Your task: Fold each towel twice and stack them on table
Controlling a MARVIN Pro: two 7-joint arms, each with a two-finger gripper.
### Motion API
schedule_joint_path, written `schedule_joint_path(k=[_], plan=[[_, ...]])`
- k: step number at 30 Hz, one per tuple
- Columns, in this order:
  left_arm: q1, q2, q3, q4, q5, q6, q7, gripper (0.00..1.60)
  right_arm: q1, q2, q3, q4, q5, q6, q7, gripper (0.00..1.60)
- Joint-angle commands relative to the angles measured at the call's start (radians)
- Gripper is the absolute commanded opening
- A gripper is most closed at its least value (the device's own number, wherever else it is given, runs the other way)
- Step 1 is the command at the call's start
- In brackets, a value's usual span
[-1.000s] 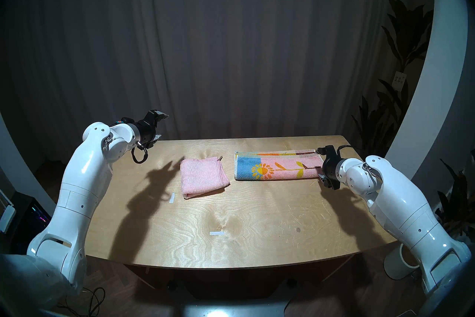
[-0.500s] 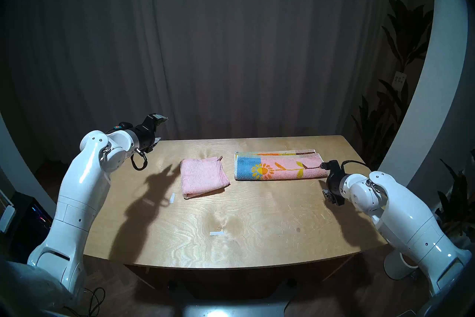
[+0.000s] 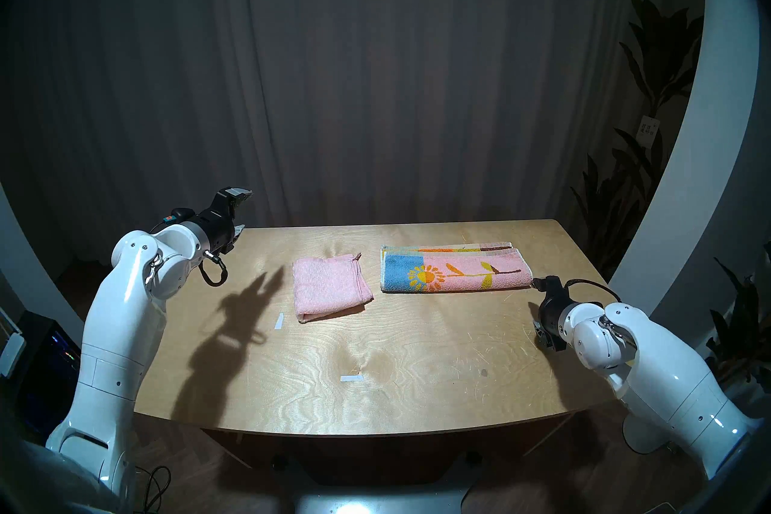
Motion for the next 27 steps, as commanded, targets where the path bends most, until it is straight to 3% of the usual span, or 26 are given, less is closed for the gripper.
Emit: schedule_joint_path(k=[1,4,8,14,18,19,21,23,27], plan=[[0.096,-0.025,-0.051,-0.083,0.000,-0.057,-0.062,1.60,-0.105,-0.024,0.060,-0.058,-0.022,-0.090,0.118,1.60],[0.123,-0.028,-0.053,-0.100,0.012,-0.069,-0.077,1.60,-0.126,-0.042,0.075,-0.073,-0.037,-0.125,0.149,1.60],[0.158,-0.023,-0.022,-0.103,0.075,-0.090,-0.102,1.60,-0.132,-0.131,0.088,-0.094,-0.090,-0.209,0.222,1.60],[0.170,-0.036,-0.012,-0.083,0.167,-0.164,-0.172,1.60,-0.081,-0.207,0.039,-0.057,-0.150,-0.227,0.321,1.60],[0.168,-0.034,-0.013,-0.065,0.190,-0.184,-0.195,1.60,-0.033,-0.210,-0.004,-0.007,-0.152,-0.196,0.359,1.60],[0.167,-0.035,-0.014,-0.059,0.197,-0.192,-0.209,1.60,-0.018,-0.209,-0.009,0.000,-0.140,-0.186,0.345,1.60],[0.163,-0.022,-0.019,-0.061,0.204,-0.188,-0.195,1.60,-0.001,-0.161,-0.001,-0.034,-0.097,-0.178,0.231,1.60],[0.163,-0.018,-0.020,-0.065,0.208,-0.186,-0.190,1.60,-0.003,-0.155,0.008,-0.042,-0.086,-0.169,0.227,1.60],[0.171,-0.020,-0.032,-0.088,0.204,-0.186,-0.177,1.60,-0.016,-0.081,0.037,-0.089,-0.084,-0.148,0.159,1.60]])
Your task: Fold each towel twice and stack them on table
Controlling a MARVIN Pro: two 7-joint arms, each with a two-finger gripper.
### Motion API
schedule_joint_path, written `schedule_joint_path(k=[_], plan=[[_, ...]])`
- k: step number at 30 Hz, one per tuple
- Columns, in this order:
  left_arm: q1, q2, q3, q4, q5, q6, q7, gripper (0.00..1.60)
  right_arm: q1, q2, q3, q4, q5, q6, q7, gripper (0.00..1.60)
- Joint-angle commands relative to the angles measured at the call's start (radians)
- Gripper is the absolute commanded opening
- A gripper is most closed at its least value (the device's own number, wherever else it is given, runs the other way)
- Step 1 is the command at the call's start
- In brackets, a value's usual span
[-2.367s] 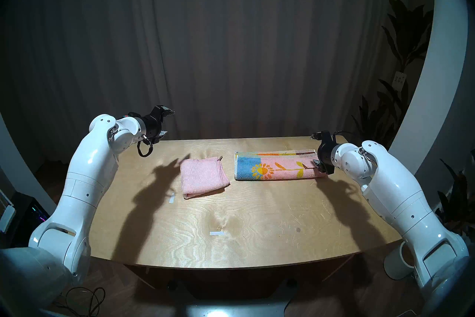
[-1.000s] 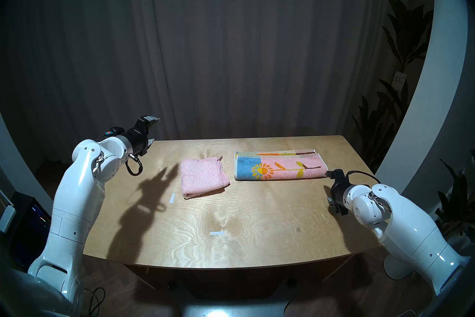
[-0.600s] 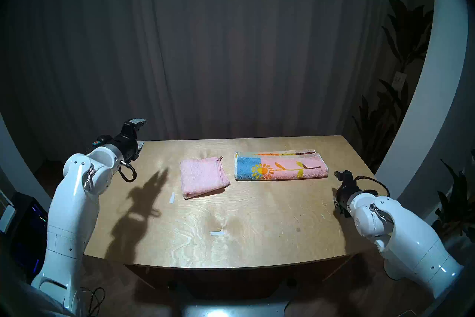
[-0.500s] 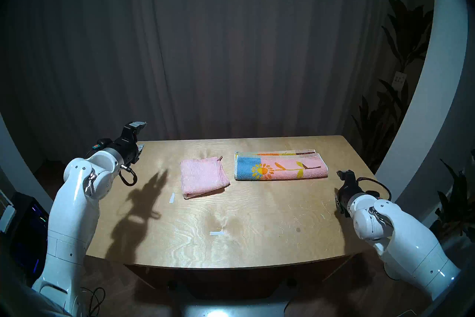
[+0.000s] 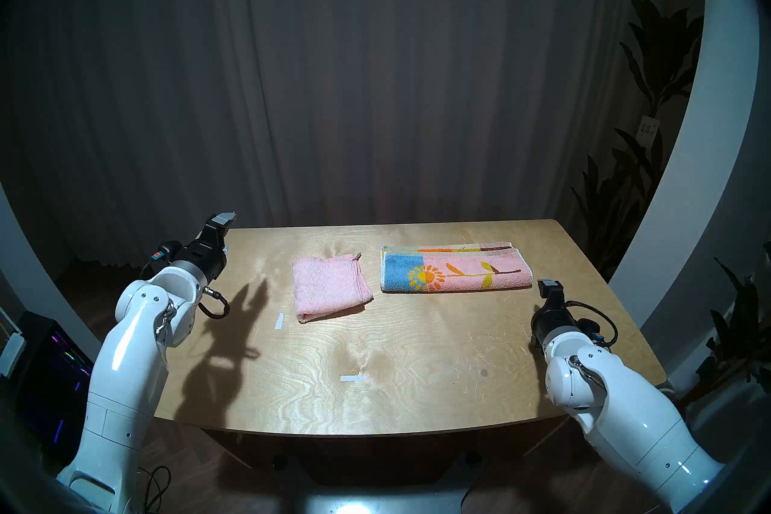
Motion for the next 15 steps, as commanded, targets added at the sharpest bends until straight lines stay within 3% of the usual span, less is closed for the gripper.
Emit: schedule_joint_path(k=[1,7,10,13,15], plan=[[-0.009,0.013,-0.020,-0.037,0.007,-0.009,-0.006,1.60,0.035,0.090,0.046,-0.072,0.020,0.034,-0.084,1.60],[0.003,0.013,-0.018,-0.050,0.012,-0.007,0.015,1.60,0.080,0.156,0.008,-0.071,-0.023,0.028,-0.218,1.60],[0.006,0.011,-0.018,-0.053,0.015,-0.009,0.025,1.60,0.134,0.136,-0.031,-0.034,-0.058,0.025,-0.257,1.60],[0.007,0.013,-0.016,-0.054,0.026,-0.014,0.037,1.60,0.180,0.076,-0.060,0.022,-0.097,0.050,-0.231,1.60],[0.007,0.012,-0.016,-0.053,0.023,-0.012,0.039,1.60,0.188,0.070,-0.067,0.032,-0.115,0.058,-0.224,1.60]])
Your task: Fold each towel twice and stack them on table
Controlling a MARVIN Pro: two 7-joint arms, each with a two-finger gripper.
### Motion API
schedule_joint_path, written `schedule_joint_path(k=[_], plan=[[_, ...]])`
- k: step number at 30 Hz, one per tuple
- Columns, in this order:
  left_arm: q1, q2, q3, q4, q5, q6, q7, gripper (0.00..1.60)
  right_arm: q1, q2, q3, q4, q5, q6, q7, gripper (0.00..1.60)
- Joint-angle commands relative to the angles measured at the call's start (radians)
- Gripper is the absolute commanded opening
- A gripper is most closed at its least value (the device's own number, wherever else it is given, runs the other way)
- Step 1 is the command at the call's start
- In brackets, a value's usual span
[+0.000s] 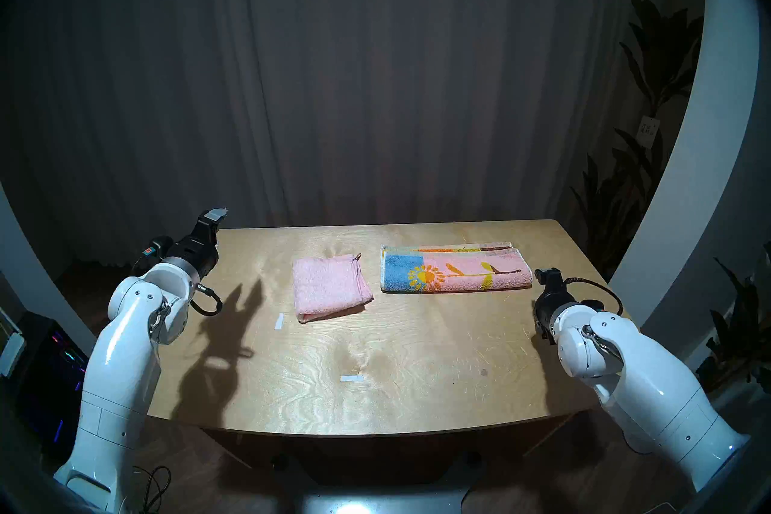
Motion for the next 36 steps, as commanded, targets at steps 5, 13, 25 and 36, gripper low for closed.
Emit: schedule_joint_path(k=[5,13,25,36], plan=[[-0.001,0.001,0.000,-0.023,0.012,-0.007,0.017,1.60,0.143,-0.081,-0.047,0.107,-0.111,0.064,0.036,1.60],[0.004,0.000,-0.001,-0.024,0.018,-0.013,0.030,1.60,0.231,-0.154,-0.076,0.201,-0.171,0.106,0.042,1.60],[-0.011,-0.007,0.002,-0.019,0.024,-0.024,0.062,1.60,0.356,-0.267,-0.110,0.341,-0.288,0.101,-0.053,1.60],[-0.042,-0.025,0.029,0.000,0.036,-0.034,0.114,1.60,0.499,-0.328,-0.186,0.497,-0.351,0.116,-0.120,1.60]])
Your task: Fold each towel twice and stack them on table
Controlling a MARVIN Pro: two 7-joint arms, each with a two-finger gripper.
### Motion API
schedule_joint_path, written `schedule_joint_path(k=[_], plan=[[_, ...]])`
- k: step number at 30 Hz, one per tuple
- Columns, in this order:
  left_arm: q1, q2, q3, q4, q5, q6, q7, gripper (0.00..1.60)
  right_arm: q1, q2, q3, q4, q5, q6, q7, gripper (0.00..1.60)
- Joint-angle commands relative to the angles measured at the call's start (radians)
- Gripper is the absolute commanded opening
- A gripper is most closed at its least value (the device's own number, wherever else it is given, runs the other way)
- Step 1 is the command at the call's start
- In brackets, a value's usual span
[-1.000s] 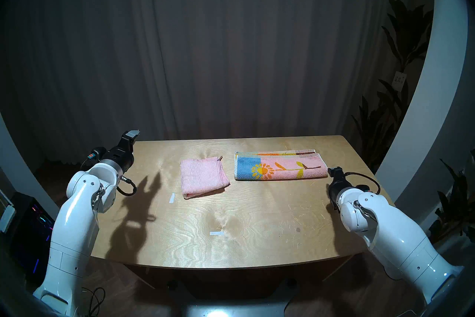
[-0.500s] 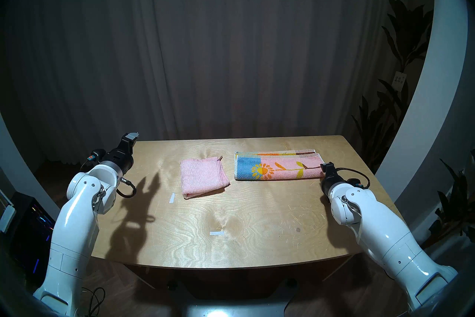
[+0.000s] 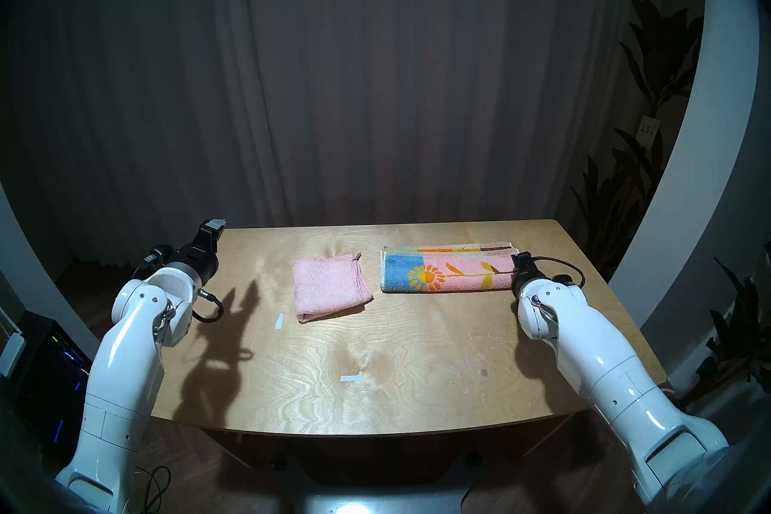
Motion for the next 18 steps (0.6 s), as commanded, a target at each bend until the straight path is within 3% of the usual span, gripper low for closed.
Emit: schedule_joint_path(k=[1,6,7,8,10,12,13,14,18], plan=[[-0.040,-0.009,0.006,-0.006,0.007,-0.013,0.012,1.60,0.108,-0.068,-0.047,0.099,-0.026,0.011,-0.025,1.60],[-0.042,-0.015,0.007,0.004,0.015,-0.028,0.030,1.60,0.158,-0.068,-0.081,0.154,-0.039,0.067,-0.053,1.60],[-0.043,-0.017,0.007,0.004,0.015,-0.029,0.038,1.60,0.163,-0.066,-0.091,0.161,-0.054,0.067,-0.050,1.46],[-0.043,-0.019,0.006,0.006,0.015,-0.031,0.038,1.60,0.168,-0.068,-0.092,0.170,-0.047,0.080,-0.051,1.01],[-0.045,-0.020,0.008,0.008,0.021,-0.037,0.042,1.60,0.173,-0.066,-0.099,0.177,-0.050,0.092,-0.059,0.50],[-0.047,-0.024,0.007,0.010,0.021,-0.040,0.044,1.60,0.175,-0.063,-0.101,0.185,-0.039,0.115,-0.063,0.16],[-0.048,-0.025,0.007,0.012,0.022,-0.042,0.045,1.60,0.173,-0.063,-0.103,0.187,-0.044,0.110,-0.058,0.16],[-0.050,-0.027,0.007,0.014,0.023,-0.044,0.046,1.60,0.172,-0.063,-0.103,0.190,-0.043,0.116,-0.056,0.00],[-0.056,-0.030,0.008,0.021,0.027,-0.048,0.047,1.60,0.165,-0.059,-0.103,0.186,-0.042,0.124,-0.041,0.00]])
